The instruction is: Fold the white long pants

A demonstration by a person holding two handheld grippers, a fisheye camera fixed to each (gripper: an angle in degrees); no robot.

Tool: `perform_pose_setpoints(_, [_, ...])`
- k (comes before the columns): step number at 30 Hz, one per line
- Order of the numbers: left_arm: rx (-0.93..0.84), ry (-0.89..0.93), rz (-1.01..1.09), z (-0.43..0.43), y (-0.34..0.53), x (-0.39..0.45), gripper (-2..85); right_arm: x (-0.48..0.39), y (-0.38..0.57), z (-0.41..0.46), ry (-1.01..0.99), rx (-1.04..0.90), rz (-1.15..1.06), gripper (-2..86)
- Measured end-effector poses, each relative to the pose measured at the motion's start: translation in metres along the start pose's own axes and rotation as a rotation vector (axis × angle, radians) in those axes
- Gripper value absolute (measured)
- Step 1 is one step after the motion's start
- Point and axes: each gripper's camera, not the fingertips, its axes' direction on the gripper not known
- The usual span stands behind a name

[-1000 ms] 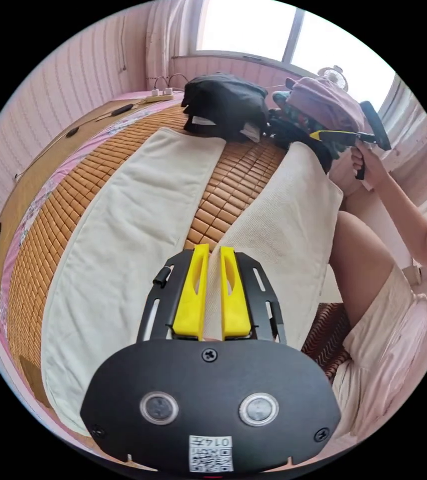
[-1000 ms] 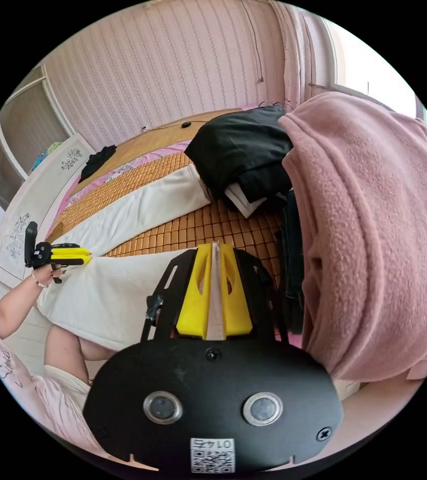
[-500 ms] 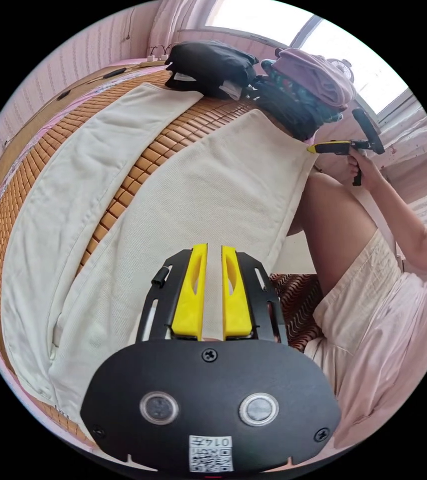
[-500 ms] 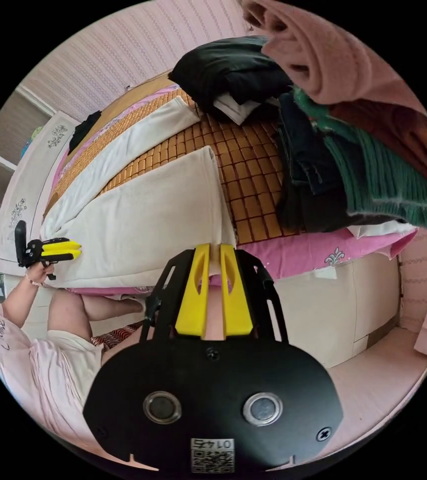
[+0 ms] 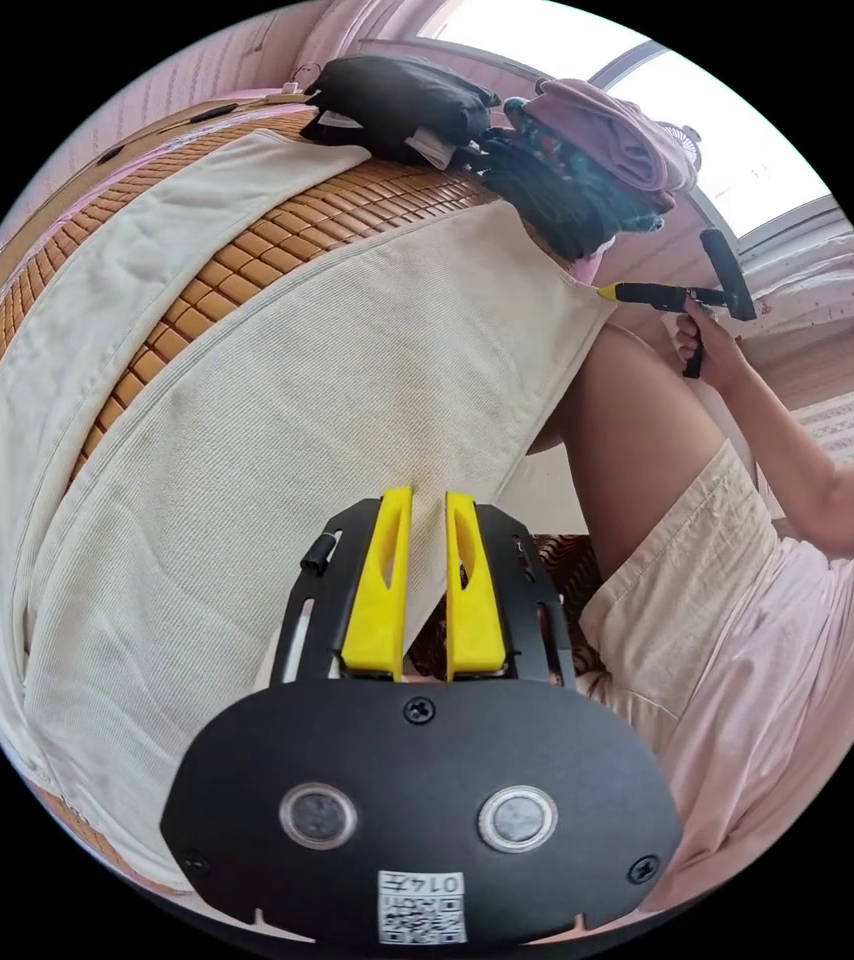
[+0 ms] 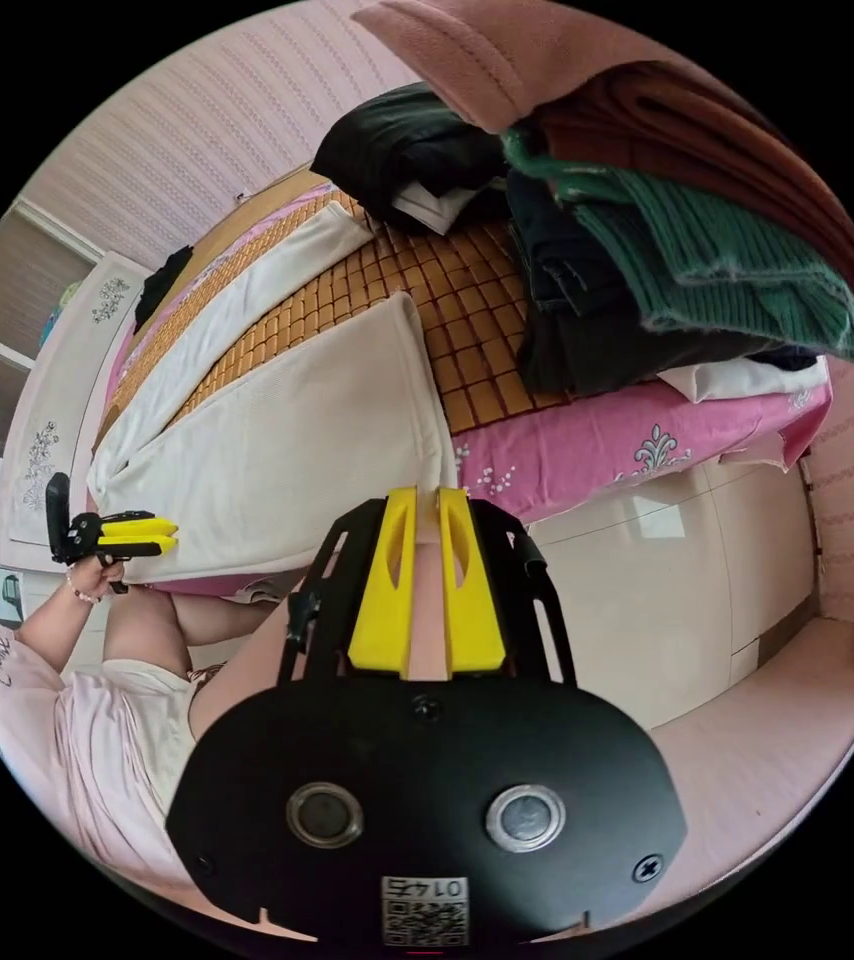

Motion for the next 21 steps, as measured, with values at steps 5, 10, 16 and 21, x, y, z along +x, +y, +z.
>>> perform_pose_setpoints(5, [0.164,0.08,-0.198,-0.045,0.059,-0.035,6.3,0.02,0.006,-0.009,-0.073,-0.004,0.144,27.1])
perform_pose_setpoints(10, [0.425,0.021,-0.765,-0.119,0.236,-0.105,6.6,0.037,0.013,0.011,-0.325,-0.074,0.236,25.5])
perform_pose_setpoints(16, [0.658,-0.132,-1.304,-0.171,0.455,-0.122,11.0,0.015,0.013,0.007,-0.321,-0.035,0.2,6.4])
perform_pose_setpoints(21, [0.766,-0.099,-1.532,-0.165,0.542,-0.13,12.0,-0.023,0.013,-0.01,-0.233,-0.042,0.106,5.9])
